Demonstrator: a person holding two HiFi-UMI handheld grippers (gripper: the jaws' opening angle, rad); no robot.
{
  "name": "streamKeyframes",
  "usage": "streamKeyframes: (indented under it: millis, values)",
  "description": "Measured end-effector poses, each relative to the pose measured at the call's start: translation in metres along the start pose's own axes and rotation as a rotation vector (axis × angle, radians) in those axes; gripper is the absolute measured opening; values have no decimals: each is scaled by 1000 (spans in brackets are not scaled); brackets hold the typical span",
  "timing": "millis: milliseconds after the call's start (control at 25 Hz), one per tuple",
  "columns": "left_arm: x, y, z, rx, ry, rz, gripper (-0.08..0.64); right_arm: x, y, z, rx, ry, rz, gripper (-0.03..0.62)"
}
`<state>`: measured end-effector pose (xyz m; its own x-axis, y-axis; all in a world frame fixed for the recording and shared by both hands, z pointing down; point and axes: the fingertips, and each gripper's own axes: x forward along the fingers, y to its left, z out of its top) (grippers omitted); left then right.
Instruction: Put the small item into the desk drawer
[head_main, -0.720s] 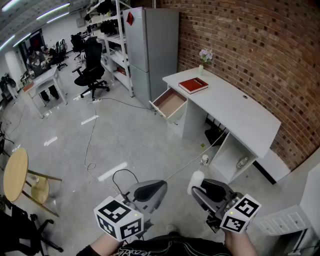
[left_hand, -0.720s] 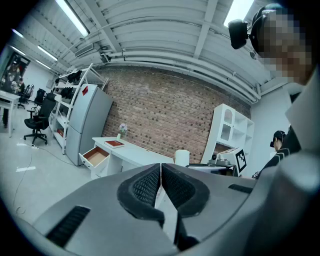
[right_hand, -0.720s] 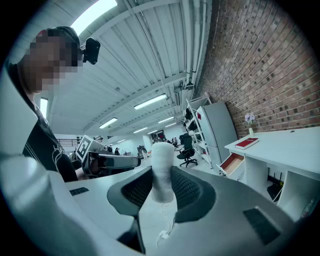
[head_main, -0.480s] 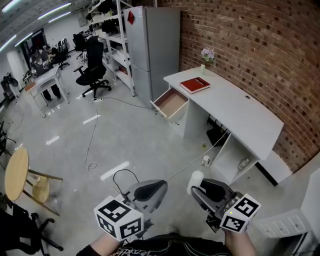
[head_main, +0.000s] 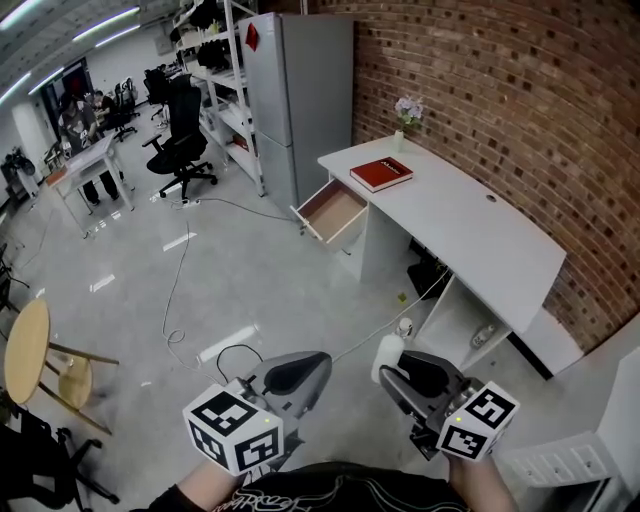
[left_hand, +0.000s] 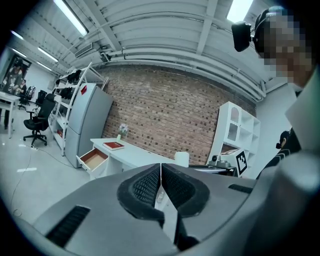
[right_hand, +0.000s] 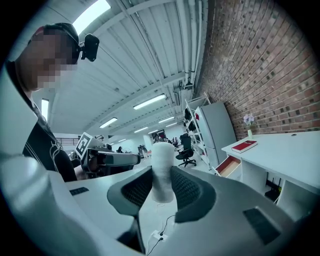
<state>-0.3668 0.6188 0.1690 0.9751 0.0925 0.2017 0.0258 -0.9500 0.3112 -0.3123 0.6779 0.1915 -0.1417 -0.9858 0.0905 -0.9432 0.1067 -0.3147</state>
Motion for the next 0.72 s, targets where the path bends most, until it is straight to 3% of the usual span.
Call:
streamKeyframes:
  millis: [440, 720]
  values:
    - [24, 25, -1, -27, -13, 14, 26, 14, -34, -9, 4, 19, -2, 129]
    - [45, 77, 3, -70, -27, 23, 26, 55, -67, -15, 7, 36, 8, 129]
